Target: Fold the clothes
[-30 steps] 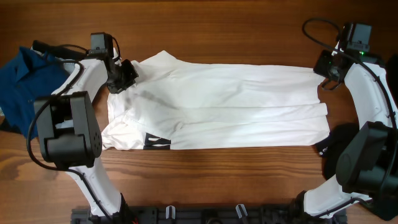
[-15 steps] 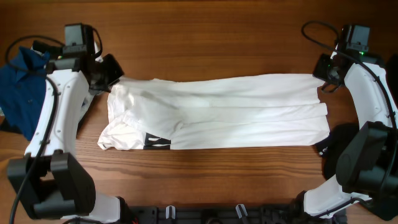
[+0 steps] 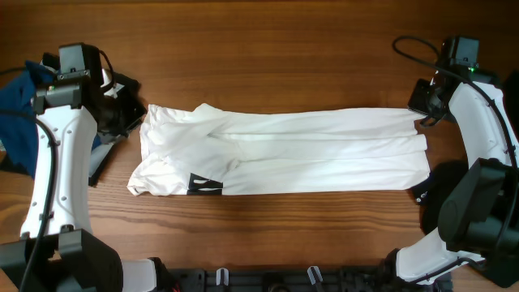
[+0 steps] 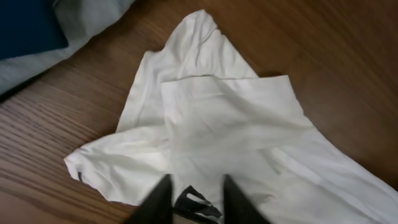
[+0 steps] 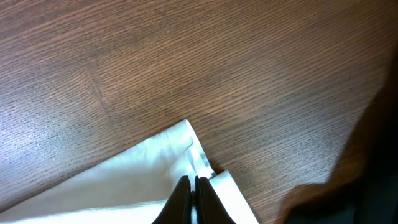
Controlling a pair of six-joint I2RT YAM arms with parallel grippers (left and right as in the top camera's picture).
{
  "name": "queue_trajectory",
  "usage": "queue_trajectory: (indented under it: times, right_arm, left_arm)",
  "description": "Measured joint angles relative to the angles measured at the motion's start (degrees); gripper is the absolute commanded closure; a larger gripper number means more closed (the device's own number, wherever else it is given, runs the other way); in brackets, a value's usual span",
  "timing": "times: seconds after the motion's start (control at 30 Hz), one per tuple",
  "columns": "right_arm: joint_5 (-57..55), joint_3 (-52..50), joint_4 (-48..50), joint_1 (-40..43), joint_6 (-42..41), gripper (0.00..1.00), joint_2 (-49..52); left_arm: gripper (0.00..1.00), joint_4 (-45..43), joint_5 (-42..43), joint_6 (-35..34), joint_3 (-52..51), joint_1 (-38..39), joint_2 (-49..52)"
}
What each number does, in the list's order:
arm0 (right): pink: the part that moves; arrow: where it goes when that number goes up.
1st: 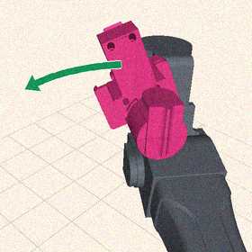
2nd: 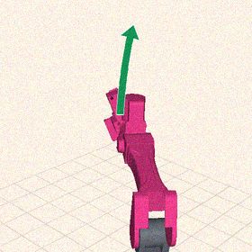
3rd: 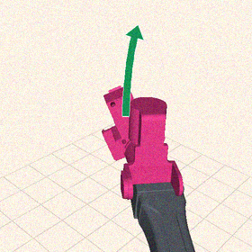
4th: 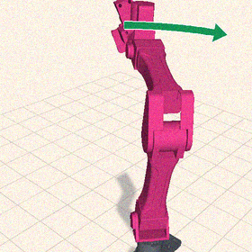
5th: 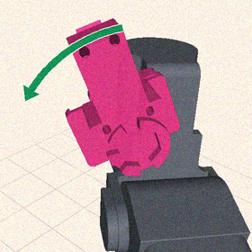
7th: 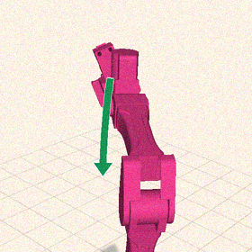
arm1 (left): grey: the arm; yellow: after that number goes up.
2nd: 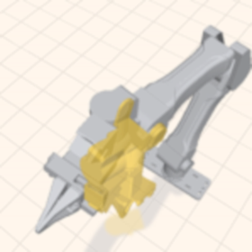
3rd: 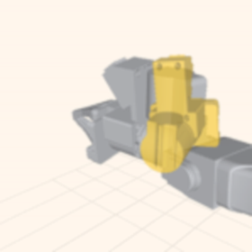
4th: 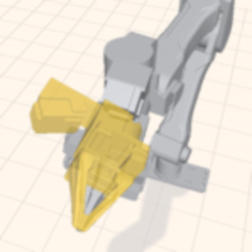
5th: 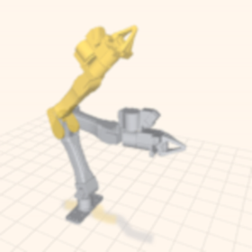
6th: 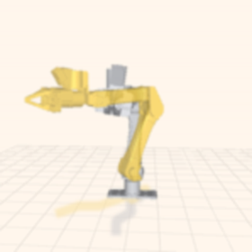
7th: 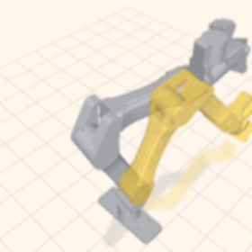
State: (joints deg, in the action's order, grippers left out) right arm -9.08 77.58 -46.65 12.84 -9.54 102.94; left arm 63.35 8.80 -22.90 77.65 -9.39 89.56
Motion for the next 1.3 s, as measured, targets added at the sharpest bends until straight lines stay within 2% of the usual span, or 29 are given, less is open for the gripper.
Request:
queue_trajectory:
  times: [0.13, 0.33, 0.5, 0.8, 1.1, 1.3]
  right_arm:
    - [-0.02, 0.0, -0.02, 0.0, 0.0, 0.96, 0.0]
    - [-0.09, 0.0, 0.0, 0.0, 0.0, 0.96, 0.0]
    - [-0.17, 0.0, 0.0, 0.0, 0.0, 0.96, 0.0]
    - [-0.17, 0.0, 0.0, 0.0, 0.0, 0.96, 0.0]
    - [-0.2, 0.0, 0.0, 0.0, 0.0, 0.96, 0.0]
    - [-0.17, 0.0, 0.11, 0.0, 0.0, 0.96, 0.0]
  left_arm:
    - [0.49, -1.42, 2.4, -0.37, -6.99, 0.0, 1.09]
    - [0.49, -10.21, 5.66, -2.12, -17.62, 0.0, 1.86]
    - [0.49, -17.9, 6.14, -4.44, -21.4, 0.0, 1.97]
    - [0.49, -21.2, 7.13, -6.67, -22.32, 0.0, 3.65]
    - [0.61, -26.71, 11.32, -7.15, -22.64, 0.0, 7.41]
    - [0.62, -26.91, 12.61, -7.26, -22.64, 0.0, 7.43]
